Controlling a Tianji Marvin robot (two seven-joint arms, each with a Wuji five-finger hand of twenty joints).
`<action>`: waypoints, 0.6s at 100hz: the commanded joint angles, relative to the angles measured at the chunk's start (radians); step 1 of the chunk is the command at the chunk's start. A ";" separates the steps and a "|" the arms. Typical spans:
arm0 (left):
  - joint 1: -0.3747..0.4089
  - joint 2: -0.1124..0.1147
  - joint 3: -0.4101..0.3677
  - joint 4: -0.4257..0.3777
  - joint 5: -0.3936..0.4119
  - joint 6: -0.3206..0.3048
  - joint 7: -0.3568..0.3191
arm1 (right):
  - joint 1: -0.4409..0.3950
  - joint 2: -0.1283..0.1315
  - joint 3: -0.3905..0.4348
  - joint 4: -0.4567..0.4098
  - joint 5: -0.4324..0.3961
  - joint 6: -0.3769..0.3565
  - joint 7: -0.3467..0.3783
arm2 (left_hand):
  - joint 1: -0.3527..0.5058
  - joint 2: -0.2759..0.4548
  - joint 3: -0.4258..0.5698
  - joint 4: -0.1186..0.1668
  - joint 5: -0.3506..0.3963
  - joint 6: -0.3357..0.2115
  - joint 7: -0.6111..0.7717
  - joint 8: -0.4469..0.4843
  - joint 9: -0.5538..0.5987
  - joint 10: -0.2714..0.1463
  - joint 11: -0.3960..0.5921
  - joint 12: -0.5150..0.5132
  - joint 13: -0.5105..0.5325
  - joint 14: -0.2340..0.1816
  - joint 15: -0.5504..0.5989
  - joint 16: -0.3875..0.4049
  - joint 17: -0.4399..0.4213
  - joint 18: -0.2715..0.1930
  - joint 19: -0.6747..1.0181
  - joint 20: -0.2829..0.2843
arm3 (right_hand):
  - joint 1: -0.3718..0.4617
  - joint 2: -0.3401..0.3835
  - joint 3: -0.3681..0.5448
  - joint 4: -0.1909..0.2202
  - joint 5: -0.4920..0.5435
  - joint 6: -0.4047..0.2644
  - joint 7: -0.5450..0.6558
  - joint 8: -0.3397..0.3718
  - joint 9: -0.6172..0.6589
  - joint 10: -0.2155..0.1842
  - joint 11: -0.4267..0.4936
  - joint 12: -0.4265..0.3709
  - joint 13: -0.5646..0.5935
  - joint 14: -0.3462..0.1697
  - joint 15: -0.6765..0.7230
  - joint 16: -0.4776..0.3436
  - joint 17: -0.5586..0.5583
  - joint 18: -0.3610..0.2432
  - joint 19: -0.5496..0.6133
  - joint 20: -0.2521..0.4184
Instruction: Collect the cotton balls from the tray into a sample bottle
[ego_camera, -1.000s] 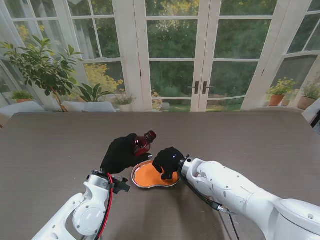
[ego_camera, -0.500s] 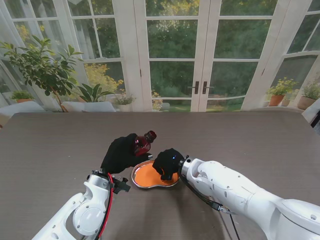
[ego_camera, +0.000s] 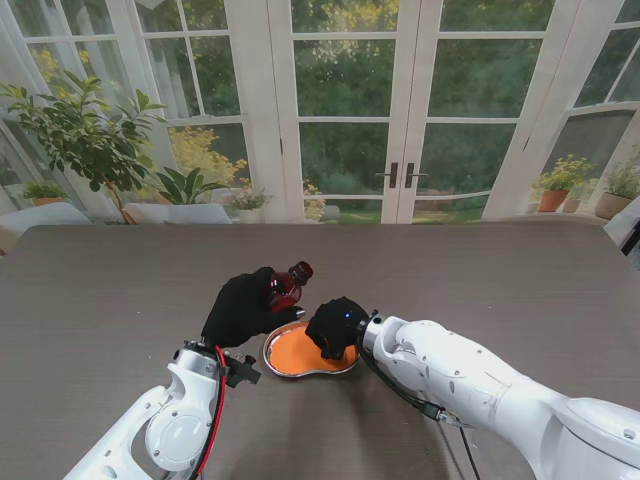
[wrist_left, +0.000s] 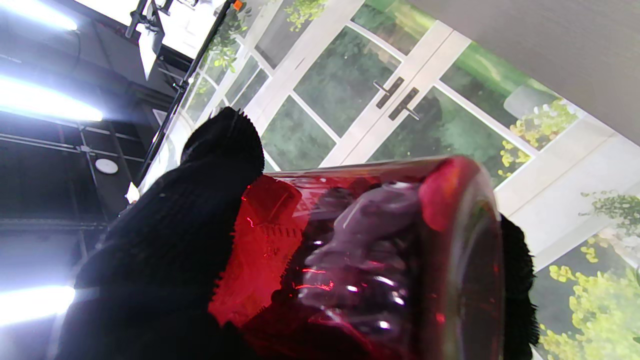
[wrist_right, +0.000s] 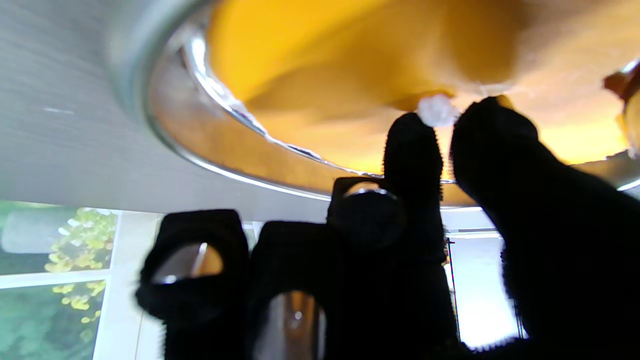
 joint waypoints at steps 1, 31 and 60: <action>0.002 -0.002 -0.001 -0.004 -0.001 -0.003 -0.017 | -0.001 -0.002 0.000 0.001 -0.001 -0.006 0.012 | 0.250 0.285 0.325 0.008 0.142 -0.199 0.176 0.014 0.060 -0.038 0.007 0.028 0.042 0.043 0.078 0.015 0.001 -0.038 0.057 0.017 | 0.027 0.024 0.021 0.016 0.016 0.037 0.041 0.007 0.094 0.017 0.049 0.009 0.010 -0.055 0.071 0.011 0.012 0.033 0.089 0.009; 0.000 -0.002 0.001 -0.002 -0.001 -0.002 -0.017 | -0.001 -0.004 0.014 0.004 0.010 -0.002 0.016 | 0.251 0.286 0.325 0.008 0.143 -0.199 0.176 0.013 0.060 -0.036 0.006 0.028 0.042 0.043 0.078 0.015 0.002 -0.037 0.057 0.016 | 0.012 0.092 0.024 0.029 0.006 0.041 0.047 0.101 0.093 -0.002 0.045 0.032 0.011 -0.072 0.072 0.006 0.007 0.009 0.094 0.007; 0.001 -0.002 0.001 -0.003 -0.003 0.000 -0.017 | 0.000 -0.013 0.016 0.018 0.025 -0.010 0.023 | 0.250 0.286 0.325 0.008 0.143 -0.198 0.176 0.013 0.061 -0.037 0.006 0.028 0.042 0.043 0.078 0.015 0.002 -0.037 0.057 0.016 | 0.006 0.107 0.026 0.032 0.004 0.045 0.046 0.128 0.093 -0.008 0.042 0.039 0.011 -0.079 0.071 0.005 0.005 0.005 0.094 0.005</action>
